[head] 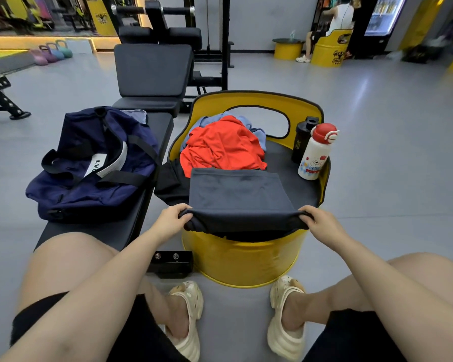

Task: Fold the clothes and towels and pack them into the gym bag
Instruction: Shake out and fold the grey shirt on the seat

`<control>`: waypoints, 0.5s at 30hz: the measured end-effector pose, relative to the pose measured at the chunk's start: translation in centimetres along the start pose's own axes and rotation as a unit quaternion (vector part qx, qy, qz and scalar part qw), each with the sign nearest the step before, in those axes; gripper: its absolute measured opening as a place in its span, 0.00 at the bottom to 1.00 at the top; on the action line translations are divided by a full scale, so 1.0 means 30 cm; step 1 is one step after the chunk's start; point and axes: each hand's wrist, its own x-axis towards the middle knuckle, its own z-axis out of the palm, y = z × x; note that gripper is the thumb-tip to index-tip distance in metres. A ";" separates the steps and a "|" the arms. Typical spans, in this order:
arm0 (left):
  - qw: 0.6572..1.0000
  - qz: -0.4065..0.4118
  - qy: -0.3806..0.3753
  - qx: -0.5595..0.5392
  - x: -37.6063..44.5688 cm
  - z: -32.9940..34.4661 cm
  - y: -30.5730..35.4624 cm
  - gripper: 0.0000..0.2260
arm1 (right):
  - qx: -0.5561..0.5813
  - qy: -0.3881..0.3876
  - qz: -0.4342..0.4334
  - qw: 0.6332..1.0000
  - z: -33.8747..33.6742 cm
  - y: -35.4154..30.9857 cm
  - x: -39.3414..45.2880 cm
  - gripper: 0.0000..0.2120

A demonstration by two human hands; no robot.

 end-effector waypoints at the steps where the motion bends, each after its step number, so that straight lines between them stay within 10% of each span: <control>1: 1.000 0.001 -0.008 0.000 -0.008 -0.008 0.000 0.06 | -0.001 -0.003 0.000 1.000 -0.011 0.002 -0.010 0.07; 11: 0.996 0.003 -0.072 0.059 0.013 -0.088 0.010 0.04 | 0.035 0.005 0.041 0.999 -0.036 -0.006 0.026 0.05; 15: 0.993 -0.067 -0.029 -0.095 0.057 -0.066 0.028 0.04 | 0.076 0.033 0.075 0.994 -0.013 -0.017 0.096 0.08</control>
